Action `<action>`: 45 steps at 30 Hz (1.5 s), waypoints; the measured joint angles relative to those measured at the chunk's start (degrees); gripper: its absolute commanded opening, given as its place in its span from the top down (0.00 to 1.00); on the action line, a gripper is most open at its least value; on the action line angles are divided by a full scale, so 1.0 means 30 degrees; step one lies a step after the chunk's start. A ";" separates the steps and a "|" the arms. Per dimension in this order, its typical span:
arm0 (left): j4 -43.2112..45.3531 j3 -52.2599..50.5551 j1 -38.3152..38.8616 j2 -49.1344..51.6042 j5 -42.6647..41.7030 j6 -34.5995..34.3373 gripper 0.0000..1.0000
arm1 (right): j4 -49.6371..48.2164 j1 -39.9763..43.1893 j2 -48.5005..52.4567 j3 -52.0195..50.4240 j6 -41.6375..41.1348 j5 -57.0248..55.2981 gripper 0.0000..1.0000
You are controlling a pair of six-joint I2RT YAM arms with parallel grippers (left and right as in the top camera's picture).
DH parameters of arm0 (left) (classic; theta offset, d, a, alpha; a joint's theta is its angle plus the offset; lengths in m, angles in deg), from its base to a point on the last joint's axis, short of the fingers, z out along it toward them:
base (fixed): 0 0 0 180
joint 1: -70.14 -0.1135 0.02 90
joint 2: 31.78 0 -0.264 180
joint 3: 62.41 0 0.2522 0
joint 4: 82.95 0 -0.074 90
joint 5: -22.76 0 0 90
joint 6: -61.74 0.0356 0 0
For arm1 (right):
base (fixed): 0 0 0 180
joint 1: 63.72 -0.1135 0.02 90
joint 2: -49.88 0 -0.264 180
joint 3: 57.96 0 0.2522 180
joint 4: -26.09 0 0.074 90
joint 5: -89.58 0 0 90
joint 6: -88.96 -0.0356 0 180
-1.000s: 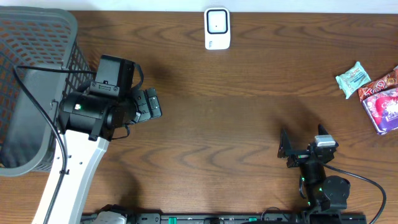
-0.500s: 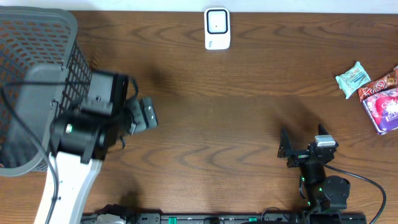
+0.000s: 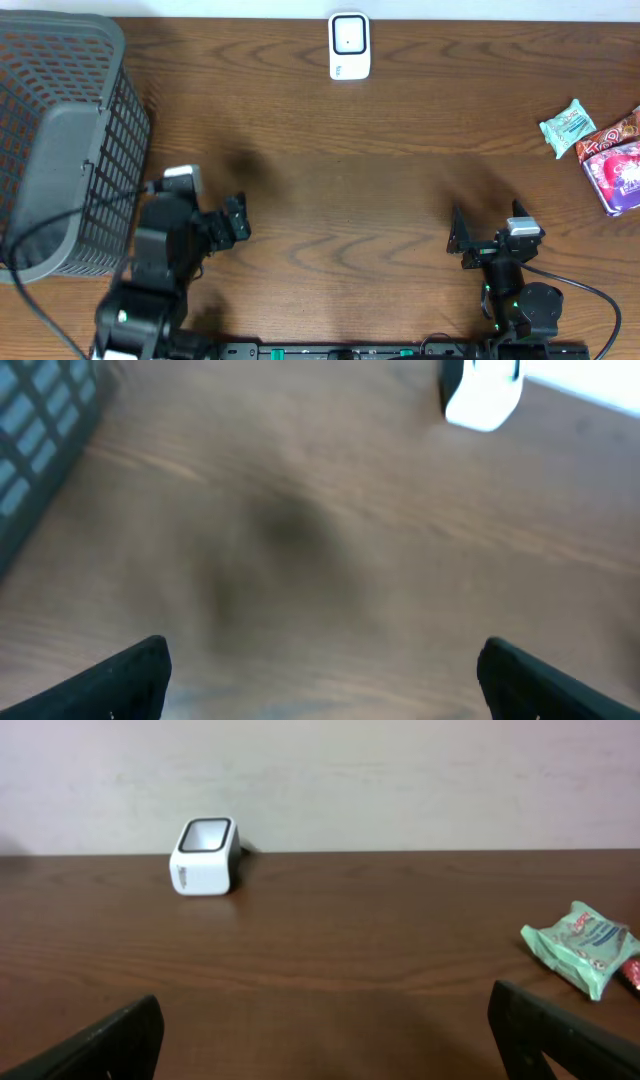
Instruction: Scan the item barcode
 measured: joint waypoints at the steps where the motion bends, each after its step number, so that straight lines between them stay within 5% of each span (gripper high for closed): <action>1: 0.0627 -0.0772 -0.0219 -0.0787 0.0007 0.0066 0.02 | 0.0000 0.0000 0.0000 0.0000 -0.0007 0.0000 0.01; 19: 0.6382 -0.7839 -0.1668 -0.8459 -0.2499 0.5253 0.02 | 0.0007 0.0000 0.0000 0.0000 -0.0051 -0.0007 0.01; 29: 0.7621 -1.0877 -0.3840 -1.2116 -0.3672 0.5574 0.02 | 0.0007 0.0000 -0.0007 0.0000 -0.0051 -0.0007 0.01; 37: 1.1453 -1.2138 -0.4342 -1.2298 -0.3963 0.5770 0.02 | 0.0007 0.0000 -0.0007 0.0000 -0.0051 -0.0007 0.01; 45: 1.1366 -1.2619 -0.4801 -1.2291 -0.3963 0.5785 0.02 | 0.0007 0.0000 0.0000 0.0000 -0.0051 0.0000 0.01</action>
